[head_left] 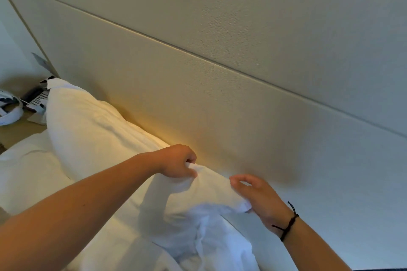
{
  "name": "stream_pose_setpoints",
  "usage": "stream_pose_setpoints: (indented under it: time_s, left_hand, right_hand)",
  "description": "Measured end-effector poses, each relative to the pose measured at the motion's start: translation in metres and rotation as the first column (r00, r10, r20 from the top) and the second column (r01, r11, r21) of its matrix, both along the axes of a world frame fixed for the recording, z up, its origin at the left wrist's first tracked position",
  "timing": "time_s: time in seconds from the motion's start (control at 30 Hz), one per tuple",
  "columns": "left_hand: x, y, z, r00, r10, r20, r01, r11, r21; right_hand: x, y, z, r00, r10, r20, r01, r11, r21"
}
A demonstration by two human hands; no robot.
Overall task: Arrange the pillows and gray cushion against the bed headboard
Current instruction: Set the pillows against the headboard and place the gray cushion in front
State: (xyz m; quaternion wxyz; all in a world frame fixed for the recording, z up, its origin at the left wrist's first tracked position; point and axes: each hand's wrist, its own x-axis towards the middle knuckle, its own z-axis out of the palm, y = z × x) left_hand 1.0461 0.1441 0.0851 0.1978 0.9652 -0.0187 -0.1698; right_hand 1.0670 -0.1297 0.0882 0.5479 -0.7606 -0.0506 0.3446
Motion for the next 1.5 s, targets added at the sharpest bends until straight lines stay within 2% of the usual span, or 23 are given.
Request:
stream_pose_setpoints:
  time_s: [0.07, 0.1, 0.3, 0.43, 0.57, 0.63, 0.7, 0.8, 0.87, 1.0, 1.07, 1.2, 1.27, 1.33, 1.5]
  left_hand:
    - [-0.003, -0.003, 0.006, 1.000, -0.022, 0.003, 0.022, 1.000, -0.003]
    - [-0.004, -0.004, 0.009, 0.999, -0.037, 0.012, 0.037, 0.999, 0.004]
    - [-0.008, -0.010, 0.027, 0.991, -0.053, 0.126, 0.059, 0.997, -0.044]
    - [-0.008, 0.003, 0.033, 0.983, -0.022, 0.181, 0.001, 0.994, 0.112]
    - [-0.011, 0.027, 0.025, 0.969, -0.029, 0.247, -0.072, 0.919, 0.387]
    - [-0.015, 0.038, 0.020, 0.952, 0.002, 0.307, -0.149, 0.877, 0.457]
    - [-0.017, 0.046, 0.015, 0.928, 0.031, 0.372, -0.222, 0.847, 0.483]
    - [-0.020, 0.050, 0.008, 0.908, 0.035, 0.417, -0.270, 0.809, 0.522]
    - [-0.022, 0.052, 0.003, 0.910, 0.013, 0.415, -0.270, 0.780, 0.565]
    - [-0.028, 0.064, -0.003, 0.928, -0.016, 0.372, -0.241, 0.735, 0.634]
    - [-0.030, 0.070, -0.003, 0.920, 0.042, 0.390, -0.274, 0.780, 0.563]
    - [-0.028, 0.077, -0.002, 0.873, 0.231, 0.430, -0.361, 0.899, 0.249]
    - [-0.025, 0.080, -0.003, 0.858, 0.298, 0.419, -0.387, 0.911, 0.144]
    - [-0.023, 0.084, -0.005, 0.857, 0.308, 0.414, -0.382, 0.918, 0.107]
    - [-0.020, 0.105, -0.014, 0.888, 0.250, 0.385, -0.315, 0.942, 0.115]
  right_hand:
    - [-0.003, -0.007, 0.007, 1.000, -0.009, 0.016, 0.007, 0.992, 0.123]
    - [-0.004, -0.008, 0.011, 0.997, 0.008, 0.071, -0.018, 0.990, 0.141]
    - [-0.010, -0.011, 0.027, 0.899, 0.069, 0.433, -0.088, 0.996, 0.024]
    - [-0.015, -0.015, 0.032, 0.717, 0.039, 0.696, -0.011, 0.999, -0.045]
    - [-0.018, -0.019, 0.030, 0.516, 0.103, 0.850, 0.040, 0.989, -0.144]
    - [-0.015, -0.019, 0.024, 0.473, 0.170, 0.865, 0.074, 0.970, -0.231]
    - [-0.008, -0.018, 0.018, 0.502, 0.297, 0.812, 0.105, 0.911, -0.398]
    - [0.000, -0.012, 0.008, 0.538, 0.576, 0.615, 0.064, 0.700, -0.711]
    - [-0.001, -0.006, 0.001, 0.535, 0.674, 0.508, 0.003, 0.600, -0.800]
    - [-0.010, 0.007, -0.010, 0.470, 0.777, 0.419, -0.060, 0.501, -0.863]
    - [-0.012, 0.018, -0.008, 0.431, 0.778, 0.458, -0.042, 0.524, -0.851]
    - [-0.008, 0.062, 0.008, 0.341, 0.682, 0.647, -0.096, 0.710, -0.698]
    - [-0.002, 0.096, 0.014, 0.379, 0.620, 0.687, -0.187, 0.778, -0.600]
    - [0.007, 0.134, 0.014, 0.452, 0.576, 0.681, -0.260, 0.816, -0.517]
    - [0.026, 0.215, 0.002, 0.695, 0.510, 0.506, -0.410, 0.860, -0.303]
